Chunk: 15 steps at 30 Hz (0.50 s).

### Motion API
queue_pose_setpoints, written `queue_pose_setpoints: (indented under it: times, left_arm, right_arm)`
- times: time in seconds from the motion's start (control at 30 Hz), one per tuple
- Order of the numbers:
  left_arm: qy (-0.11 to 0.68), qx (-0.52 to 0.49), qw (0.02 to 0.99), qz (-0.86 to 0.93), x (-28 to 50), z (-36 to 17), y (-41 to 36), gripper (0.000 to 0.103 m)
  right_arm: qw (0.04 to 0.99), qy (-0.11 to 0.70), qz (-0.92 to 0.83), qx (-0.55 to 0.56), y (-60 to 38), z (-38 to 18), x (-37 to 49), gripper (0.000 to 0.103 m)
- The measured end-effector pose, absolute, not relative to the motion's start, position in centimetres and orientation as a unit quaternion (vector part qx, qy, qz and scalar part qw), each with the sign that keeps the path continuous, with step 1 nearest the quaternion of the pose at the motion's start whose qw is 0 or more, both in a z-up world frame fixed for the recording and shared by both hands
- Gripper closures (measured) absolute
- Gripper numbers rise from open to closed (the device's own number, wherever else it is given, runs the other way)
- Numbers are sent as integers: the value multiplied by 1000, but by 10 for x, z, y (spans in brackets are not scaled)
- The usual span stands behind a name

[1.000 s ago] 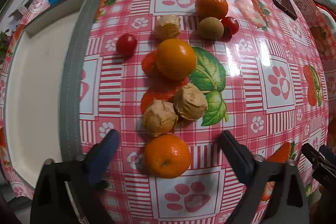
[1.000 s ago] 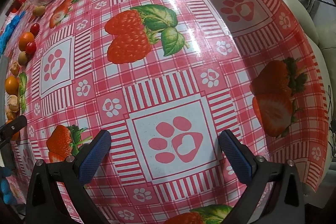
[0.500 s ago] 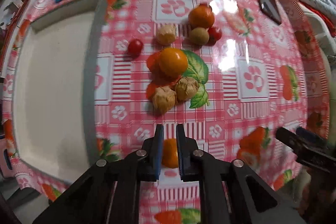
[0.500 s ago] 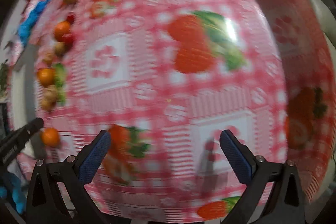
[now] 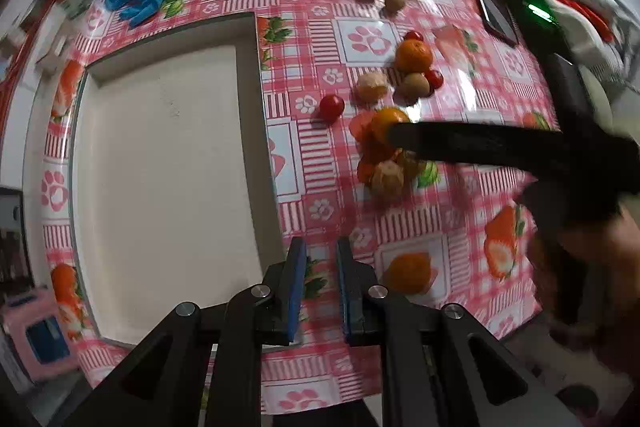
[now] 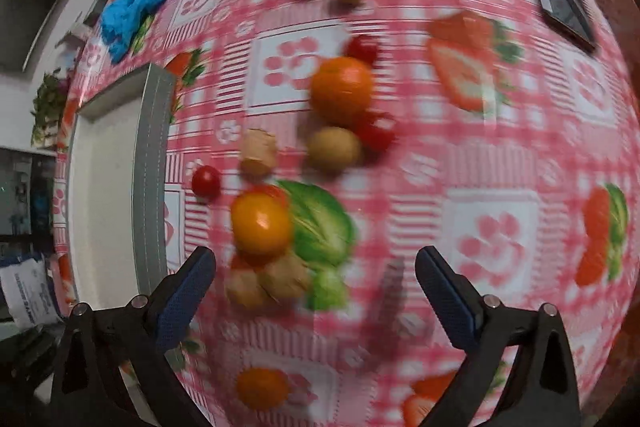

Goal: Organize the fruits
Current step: 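Grasp an orange with the right tool while the left tool approaches another orange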

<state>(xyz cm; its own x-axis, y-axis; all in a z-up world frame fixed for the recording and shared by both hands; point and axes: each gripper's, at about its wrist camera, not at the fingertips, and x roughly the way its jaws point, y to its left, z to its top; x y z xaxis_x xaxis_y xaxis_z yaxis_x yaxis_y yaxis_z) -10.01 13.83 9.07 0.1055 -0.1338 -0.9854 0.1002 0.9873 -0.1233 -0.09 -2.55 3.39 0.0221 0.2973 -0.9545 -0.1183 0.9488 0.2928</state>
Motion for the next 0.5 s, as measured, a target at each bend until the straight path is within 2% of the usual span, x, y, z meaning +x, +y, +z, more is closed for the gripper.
queue_pose_setpoints:
  times: [0.03,0.1,0.17,0.2,0.23,0.5]
  left_arm:
    - [666,-8,741,-86,-103,89,138,88]
    - [672,-3,734,-98,-108,86,137,88]
    - [679,-7,726,-108,-113,81,133,88]
    - [682,-11,722,-114,-116,79,131,88]
    - [686,-14,717,-120,-118,76,127,88]
    - [706,8,689,-161,-129,53,80,88]
  right_arm:
    - [710,686,149,59,-19,31,0,18]
    - [714,683,147,35,-8,30,1,23]
    - [715,683,147,1,3,30,2,34]
    - [717,680,150,-12,7,32,2,58]
    - [713,683,158,-15,9,33,1,66]
    - [713,686,136,56,-62,64,-30,66]
